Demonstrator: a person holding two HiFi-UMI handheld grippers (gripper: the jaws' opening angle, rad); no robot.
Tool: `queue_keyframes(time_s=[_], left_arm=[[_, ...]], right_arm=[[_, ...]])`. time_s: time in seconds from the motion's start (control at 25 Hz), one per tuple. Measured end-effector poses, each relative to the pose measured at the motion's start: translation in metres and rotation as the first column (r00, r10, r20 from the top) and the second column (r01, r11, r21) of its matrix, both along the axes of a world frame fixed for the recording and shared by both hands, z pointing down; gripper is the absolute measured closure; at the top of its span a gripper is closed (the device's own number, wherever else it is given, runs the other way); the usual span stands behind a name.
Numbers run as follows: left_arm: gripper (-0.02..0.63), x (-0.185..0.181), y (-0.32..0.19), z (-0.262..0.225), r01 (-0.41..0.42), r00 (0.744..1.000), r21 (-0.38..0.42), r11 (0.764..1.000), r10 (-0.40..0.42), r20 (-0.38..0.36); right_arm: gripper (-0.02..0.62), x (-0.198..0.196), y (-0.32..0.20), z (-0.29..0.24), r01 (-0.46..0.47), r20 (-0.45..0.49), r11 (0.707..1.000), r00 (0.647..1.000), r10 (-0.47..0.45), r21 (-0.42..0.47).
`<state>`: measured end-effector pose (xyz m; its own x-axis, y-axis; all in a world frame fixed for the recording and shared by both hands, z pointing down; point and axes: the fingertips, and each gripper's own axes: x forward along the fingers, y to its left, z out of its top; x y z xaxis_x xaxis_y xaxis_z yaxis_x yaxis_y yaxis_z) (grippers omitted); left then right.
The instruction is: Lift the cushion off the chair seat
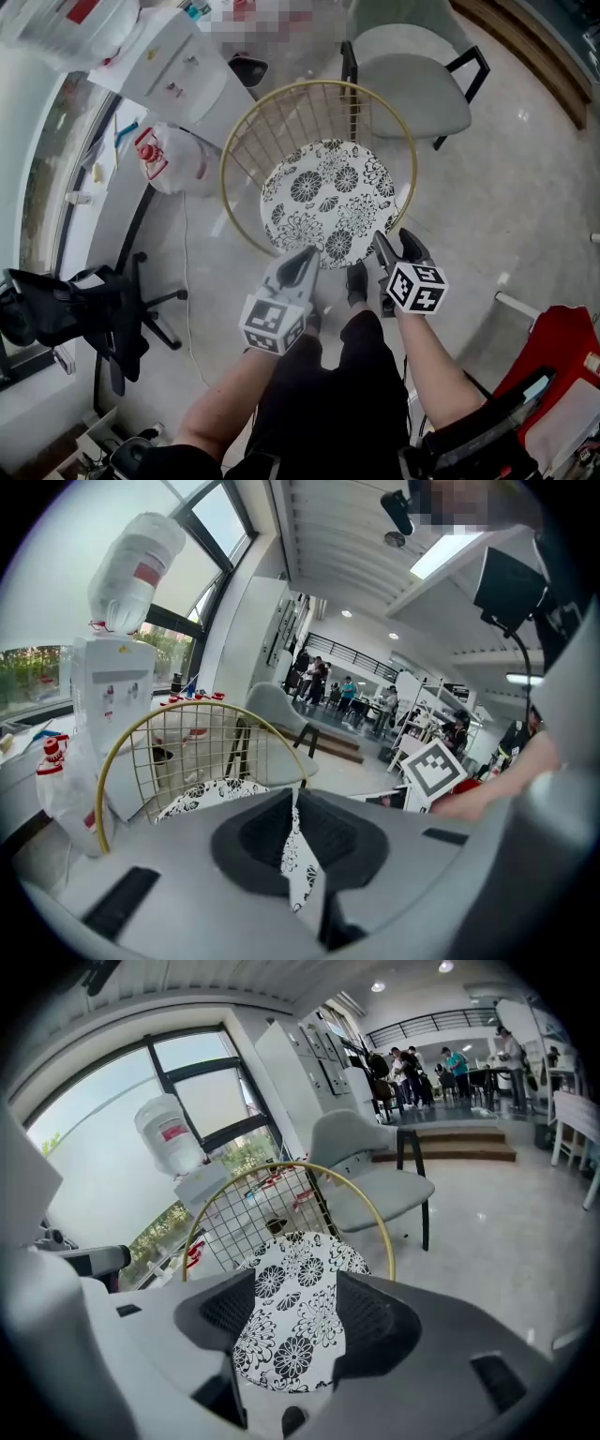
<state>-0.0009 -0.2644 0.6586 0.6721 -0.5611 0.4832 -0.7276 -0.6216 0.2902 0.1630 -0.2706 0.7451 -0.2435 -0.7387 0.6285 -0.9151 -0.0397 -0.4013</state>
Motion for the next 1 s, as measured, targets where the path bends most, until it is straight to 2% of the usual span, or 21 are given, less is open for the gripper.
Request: queue_keyframes(time_s=[0.12,0.28,0.4,0.64,0.8,1.0], left_arm=[[0.597,0.001,0.000,0.016,-0.007,1.000,-0.026,1.000,0.007,0.007],[0.597,0.004,-0.004,0.034,-0.015,1.000,-0.054,0.998,0.015,-0.005],[0.597,0.006,-0.006,0.055,-0.024,0.999,-0.070,0.997,0.026,0.033],[0.597,0.005,-0.012,0.087,-0.010,0.998,-0.127,0.992,0.018,0.058],[0.597,0.007,-0.013,0.098,-0.010,0.998,-0.159,0.987,0.020,0.061],[0.597,0.007,-0.016,0.107,-0.012,0.996,-0.179,0.984,0.027,0.082]], right_arm=[[0.318,0.001,0.005,0.029,-0.026,0.042,0.998,0.999,0.028,-0.062],[0.314,0.004,0.006,0.065,-0.041,0.045,0.991,0.998,0.047,-0.127],[0.301,0.009,0.010,0.095,-0.065,0.047,0.981,0.996,0.075,-0.185],[0.272,0.020,0.017,0.147,-0.114,0.049,0.951,0.990,0.133,-0.289],[0.252,0.020,0.023,0.175,-0.145,0.104,0.922,0.975,0.194,-0.358],[0.238,0.016,0.027,0.205,-0.161,0.127,0.894,0.964,0.233,-0.419]])
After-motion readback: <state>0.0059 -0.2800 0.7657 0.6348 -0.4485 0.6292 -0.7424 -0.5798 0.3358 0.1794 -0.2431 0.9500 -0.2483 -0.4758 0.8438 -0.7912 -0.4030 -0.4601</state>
